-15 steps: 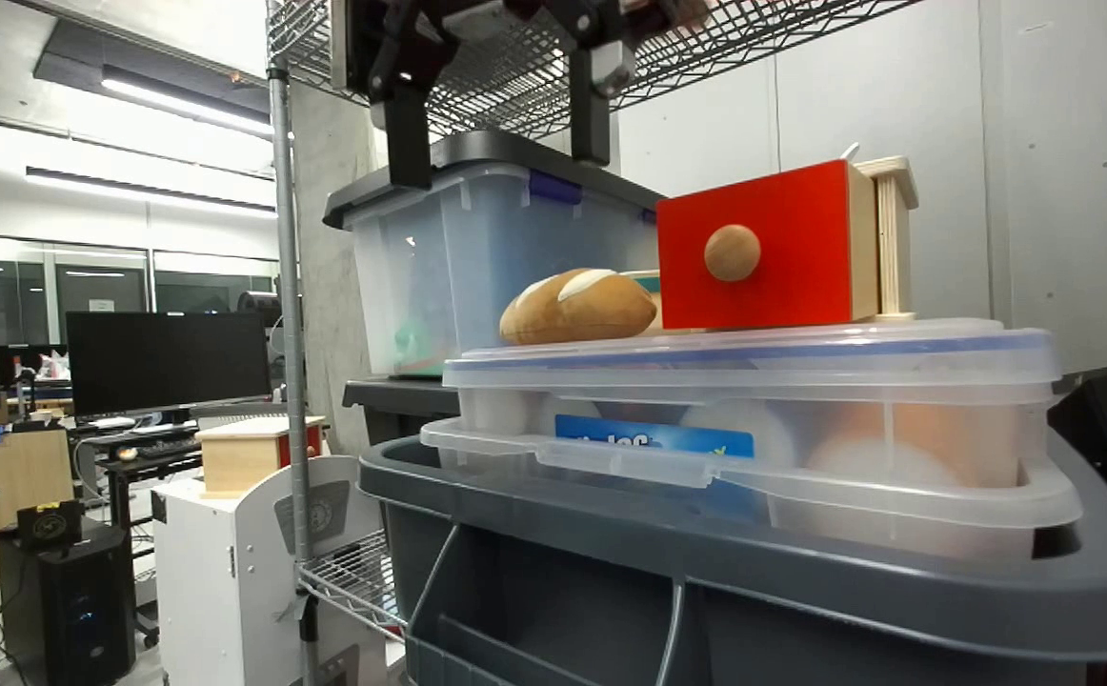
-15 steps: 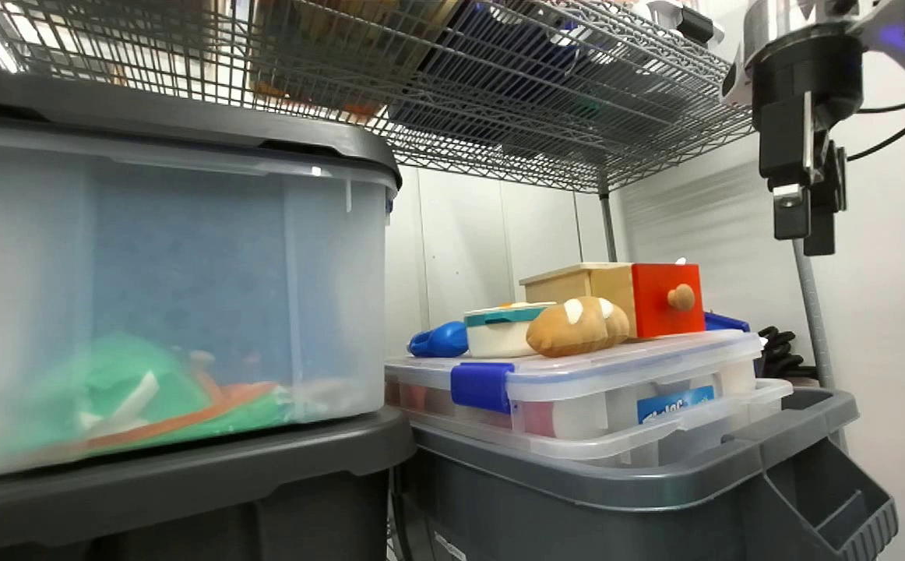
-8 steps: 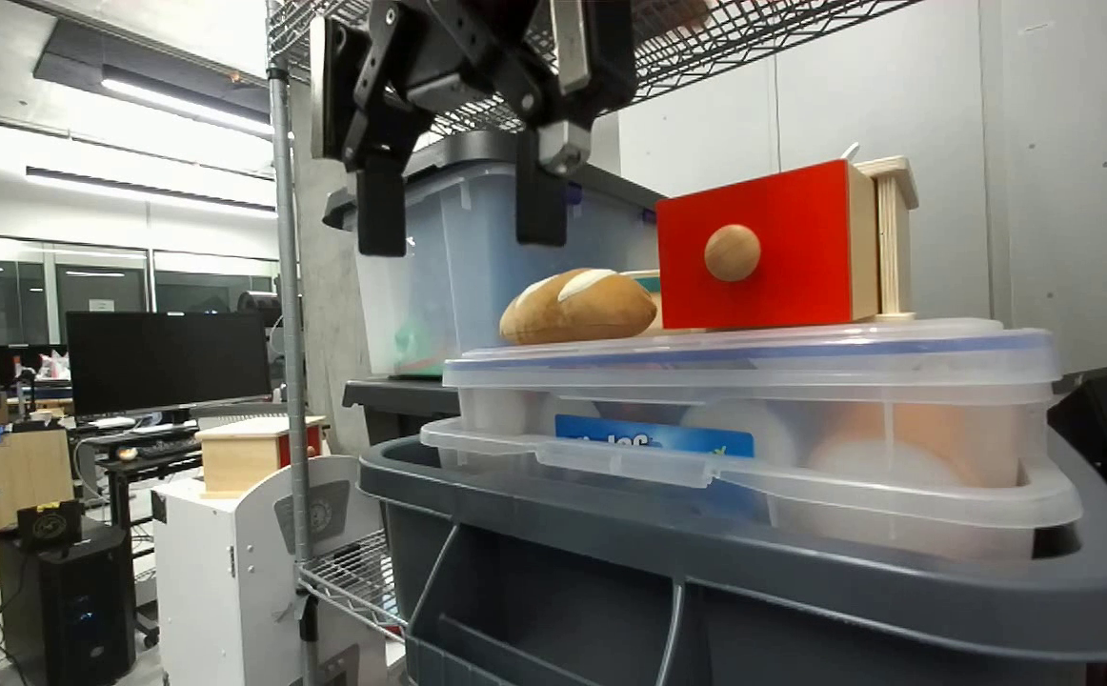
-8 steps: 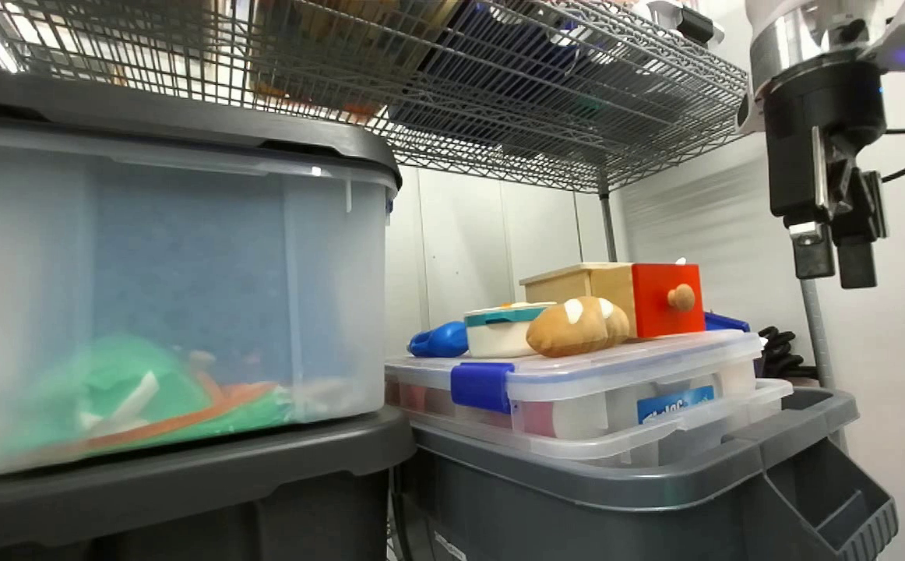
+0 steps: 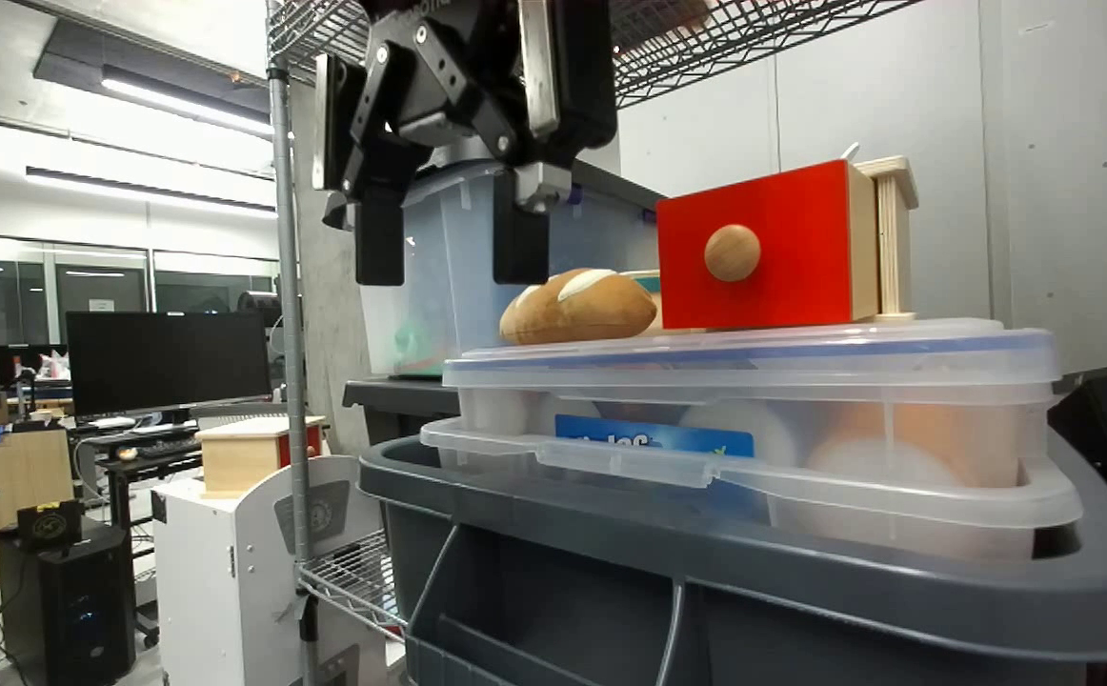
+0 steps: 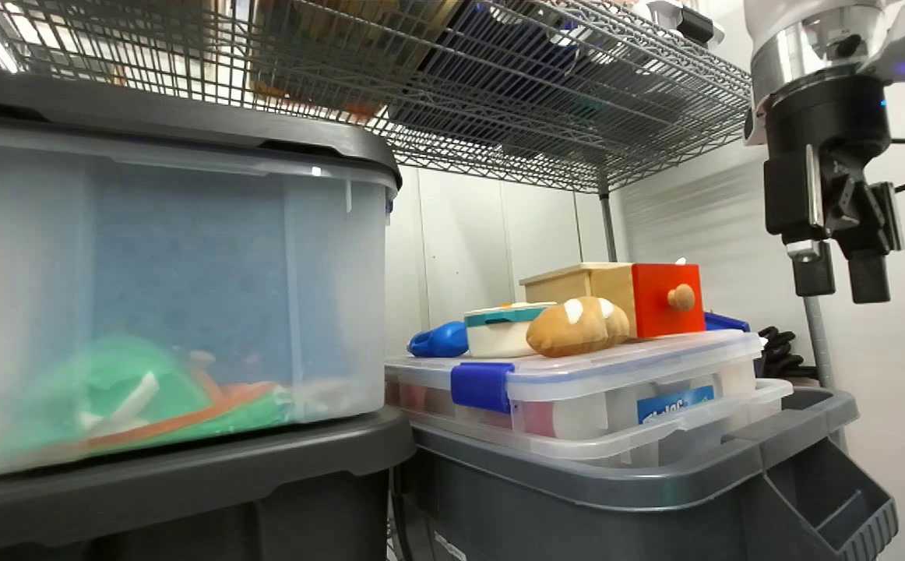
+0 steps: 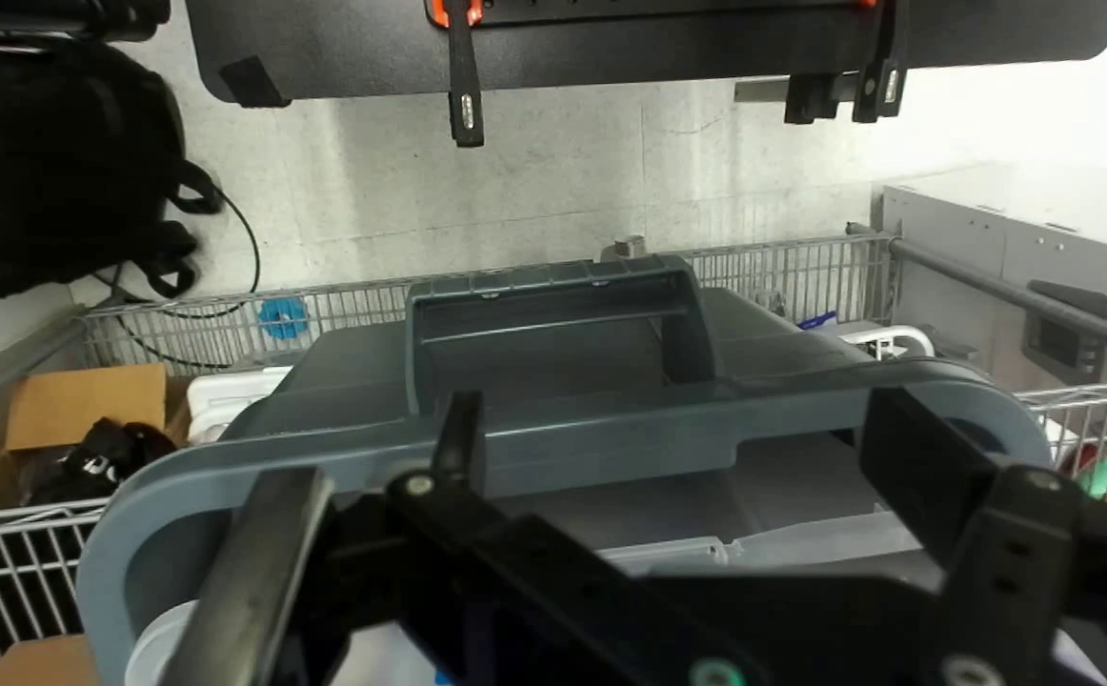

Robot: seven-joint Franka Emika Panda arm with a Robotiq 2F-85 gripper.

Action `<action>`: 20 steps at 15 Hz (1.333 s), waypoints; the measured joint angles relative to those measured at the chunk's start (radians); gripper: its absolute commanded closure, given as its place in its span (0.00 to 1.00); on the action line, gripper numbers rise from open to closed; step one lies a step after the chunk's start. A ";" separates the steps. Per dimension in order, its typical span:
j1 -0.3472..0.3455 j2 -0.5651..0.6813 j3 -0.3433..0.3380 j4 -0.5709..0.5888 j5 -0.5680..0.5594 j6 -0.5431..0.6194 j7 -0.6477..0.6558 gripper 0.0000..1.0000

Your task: Put the yellow plushie in the white bowl

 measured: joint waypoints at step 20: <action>0.073 -0.168 0.067 -0.058 0.023 -0.021 0.071 0.00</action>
